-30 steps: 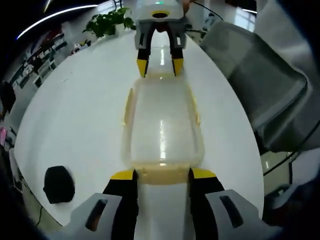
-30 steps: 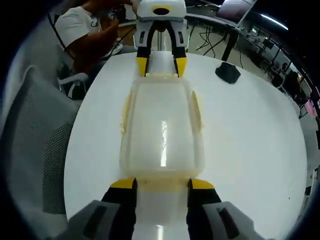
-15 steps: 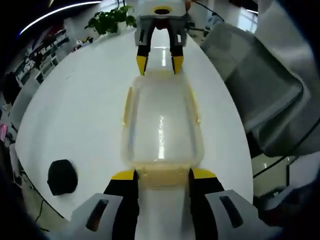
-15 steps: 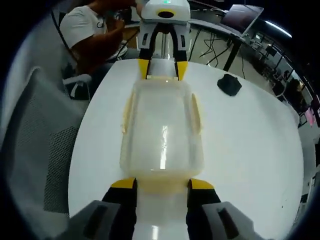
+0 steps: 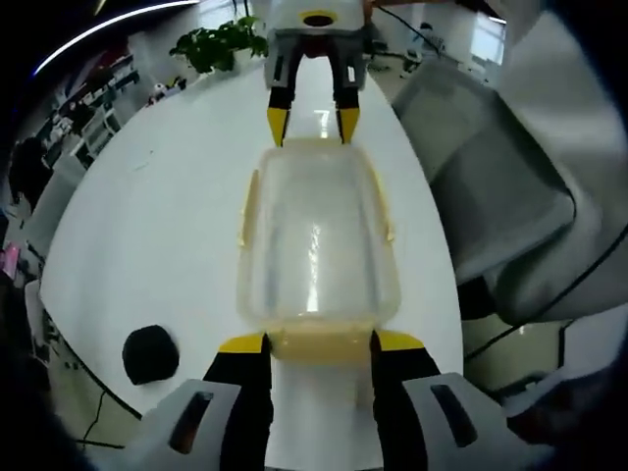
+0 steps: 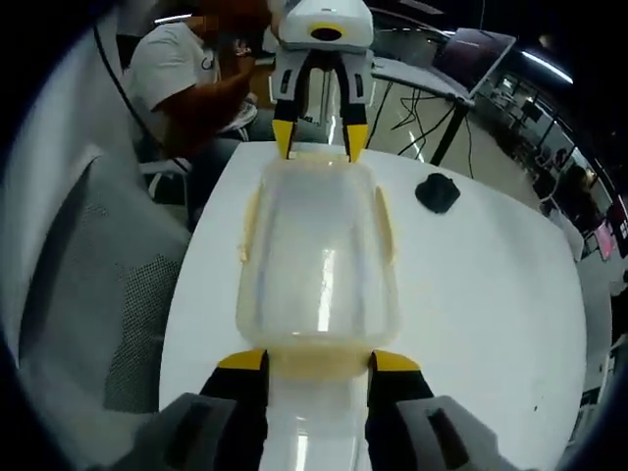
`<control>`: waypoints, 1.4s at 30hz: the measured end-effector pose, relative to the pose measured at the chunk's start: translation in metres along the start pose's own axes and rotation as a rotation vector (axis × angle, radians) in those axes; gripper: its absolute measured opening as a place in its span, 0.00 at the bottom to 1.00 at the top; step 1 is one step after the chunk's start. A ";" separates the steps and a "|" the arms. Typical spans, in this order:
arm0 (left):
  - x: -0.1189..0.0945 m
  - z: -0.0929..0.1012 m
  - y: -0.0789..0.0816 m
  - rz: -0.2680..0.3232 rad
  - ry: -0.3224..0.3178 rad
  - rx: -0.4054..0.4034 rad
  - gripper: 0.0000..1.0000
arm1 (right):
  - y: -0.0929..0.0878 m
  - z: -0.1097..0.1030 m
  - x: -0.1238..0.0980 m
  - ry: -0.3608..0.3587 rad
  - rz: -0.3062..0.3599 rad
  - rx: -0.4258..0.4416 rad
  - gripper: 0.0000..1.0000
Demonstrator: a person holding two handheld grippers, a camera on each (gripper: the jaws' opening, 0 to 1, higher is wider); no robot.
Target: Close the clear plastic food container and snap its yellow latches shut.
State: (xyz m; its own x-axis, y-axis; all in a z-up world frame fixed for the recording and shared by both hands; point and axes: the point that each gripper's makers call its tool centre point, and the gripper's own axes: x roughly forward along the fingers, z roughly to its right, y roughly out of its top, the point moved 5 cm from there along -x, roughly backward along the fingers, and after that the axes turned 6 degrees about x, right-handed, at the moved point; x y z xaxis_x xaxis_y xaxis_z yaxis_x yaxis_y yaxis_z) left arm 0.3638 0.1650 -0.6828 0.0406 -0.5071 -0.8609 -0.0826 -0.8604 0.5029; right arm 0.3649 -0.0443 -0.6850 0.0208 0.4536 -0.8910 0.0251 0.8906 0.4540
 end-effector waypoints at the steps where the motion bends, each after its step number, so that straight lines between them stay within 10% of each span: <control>1: -0.001 0.000 0.003 -0.001 0.000 0.003 0.37 | -0.001 0.000 -0.003 -0.001 -0.002 0.001 0.37; 42: 0.054 -0.007 0.171 -0.033 -0.013 0.071 0.37 | -0.136 -0.013 -0.114 -0.066 -0.015 0.041 0.37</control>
State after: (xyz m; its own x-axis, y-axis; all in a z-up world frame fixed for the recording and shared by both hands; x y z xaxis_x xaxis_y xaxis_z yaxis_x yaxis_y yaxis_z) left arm 0.3592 -0.0098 -0.6431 0.0320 -0.4779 -0.8778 -0.1523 -0.8703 0.4683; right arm 0.3464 -0.2165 -0.6454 0.0855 0.4360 -0.8959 0.0668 0.8947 0.4417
